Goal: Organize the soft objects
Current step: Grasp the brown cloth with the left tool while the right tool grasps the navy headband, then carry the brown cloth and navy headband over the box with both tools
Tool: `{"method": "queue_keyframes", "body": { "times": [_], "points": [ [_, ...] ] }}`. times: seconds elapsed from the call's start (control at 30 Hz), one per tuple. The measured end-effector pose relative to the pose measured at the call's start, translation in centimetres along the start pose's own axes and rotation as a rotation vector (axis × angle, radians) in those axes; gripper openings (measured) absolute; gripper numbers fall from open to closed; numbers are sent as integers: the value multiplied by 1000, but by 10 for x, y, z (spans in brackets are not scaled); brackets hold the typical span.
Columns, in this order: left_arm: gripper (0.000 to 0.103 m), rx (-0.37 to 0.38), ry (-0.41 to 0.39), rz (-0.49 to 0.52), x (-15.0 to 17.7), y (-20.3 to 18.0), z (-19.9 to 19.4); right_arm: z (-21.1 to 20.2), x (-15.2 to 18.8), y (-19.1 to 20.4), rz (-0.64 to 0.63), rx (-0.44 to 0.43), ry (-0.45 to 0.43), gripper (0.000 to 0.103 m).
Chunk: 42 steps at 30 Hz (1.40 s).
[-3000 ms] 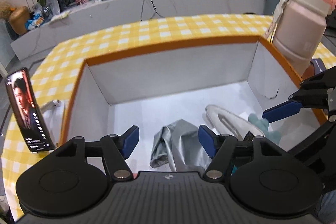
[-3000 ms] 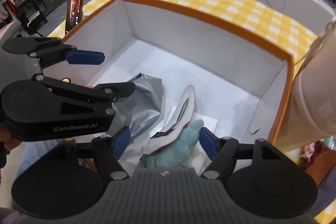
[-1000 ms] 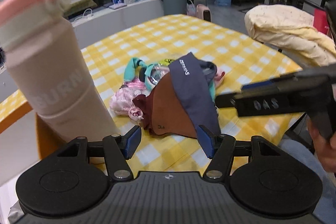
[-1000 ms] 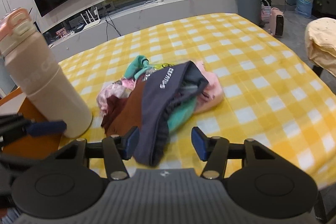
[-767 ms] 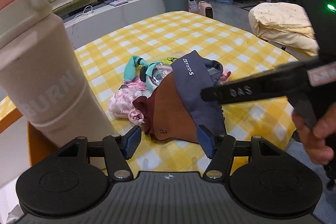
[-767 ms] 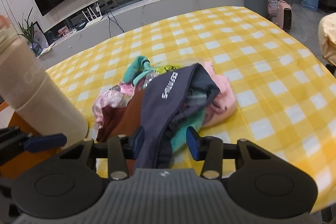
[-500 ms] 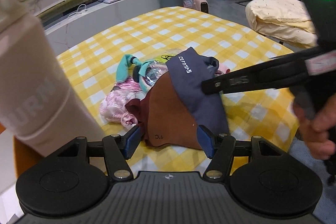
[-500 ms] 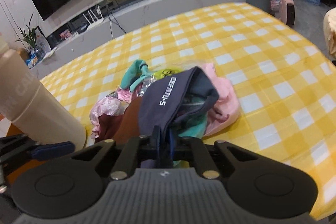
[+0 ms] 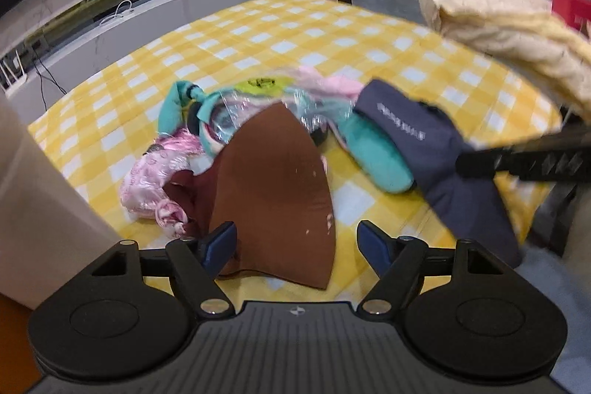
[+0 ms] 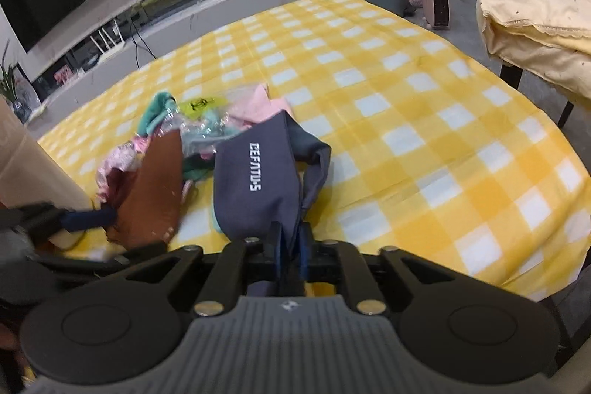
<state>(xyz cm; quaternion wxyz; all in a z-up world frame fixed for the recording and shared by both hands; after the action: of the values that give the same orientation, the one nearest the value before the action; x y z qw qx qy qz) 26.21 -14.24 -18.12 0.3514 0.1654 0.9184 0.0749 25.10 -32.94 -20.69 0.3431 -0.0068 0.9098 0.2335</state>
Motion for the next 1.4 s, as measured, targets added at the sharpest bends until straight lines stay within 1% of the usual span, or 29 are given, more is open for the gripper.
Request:
{"method": "queue_keyframes", "body": {
  "times": [0.03,0.1,0.17,0.27,0.3,0.33,0.37,0.4,0.47,0.5,0.53,0.57,0.6,0.63,0.67,0.7,0.73,0.77,0.87,1.0,1.13,1.23,1.4],
  "points": [
    [87,-16,6,9,1,-1,3,-1,-2,1,-5,2,-12,18],
    [90,-25,1,8,2,-1,5,-2,-6,4,-30,15,-30,55],
    [92,-39,7,-16,2,3,8,-1,-10,3,-46,18,-33,66],
    [91,-34,31,-85,3,12,12,11,-11,0,-34,10,-7,73],
    [90,-27,33,-97,4,14,12,15,-10,-1,-26,6,3,73],
    [86,-27,29,-94,4,15,11,18,-9,0,-19,-1,9,73],
    [81,-26,25,-92,5,15,10,21,-7,0,-14,-8,15,71],
    [78,-20,24,-95,5,15,9,23,-4,2,-12,-14,21,68],
    [68,-26,24,-101,5,16,7,25,1,3,-9,-22,38,64],
    [66,-28,24,-102,5,17,7,23,3,4,-19,-17,34,58],
    [59,-30,23,-104,5,18,7,22,4,5,-28,-9,38,54],
    [51,-38,24,-110,5,20,6,21,6,5,-33,0,40,44],
    [47,-45,25,-113,5,22,6,20,7,4,-37,4,41,35],
    [38,-53,29,-119,5,24,6,19,8,3,-40,9,42,31],
    [26,-59,32,-126,5,27,6,18,9,2,-38,14,43,17],
    [20,-63,35,-136,5,29,5,18,9,0,-31,17,46,10],
    [14,-62,37,-152,5,32,4,17,9,-2,-18,12,46,9],
    [12,-58,37,-175,4,36,1,16,8,-3,-7,5,45,7],
    [10,-60,-4,-203,0,41,-14,5,5,-3,-10,14,15,7],
    [10,-44,-54,-255,-7,46,-41,-14,-5,1,-4,13,-46,7],
    [10,-23,-99,-283,-12,49,-71,-36,-16,9,-10,2,-106,7],
    [10,2,-115,-293,-14,49,-91,-51,-22,18,-27,-9,-137,7],
    [10,2,-130,-274,-6,52,-121,-77,-26,39,-61,-37,-180,7]
  ]
}}
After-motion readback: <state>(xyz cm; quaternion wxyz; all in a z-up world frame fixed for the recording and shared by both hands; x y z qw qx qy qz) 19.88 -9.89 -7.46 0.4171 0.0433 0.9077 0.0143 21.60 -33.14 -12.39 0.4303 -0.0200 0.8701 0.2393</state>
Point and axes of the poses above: each gripper's, at about its wrist camera, not at the fingertips, and z roughly the way its jaws point, y to its left, x to its underside, the point moved 7 cm from there along z, roughly the way its jaws point, and after that the axes turned 11 degrees about -x, right-handed, at the moved point
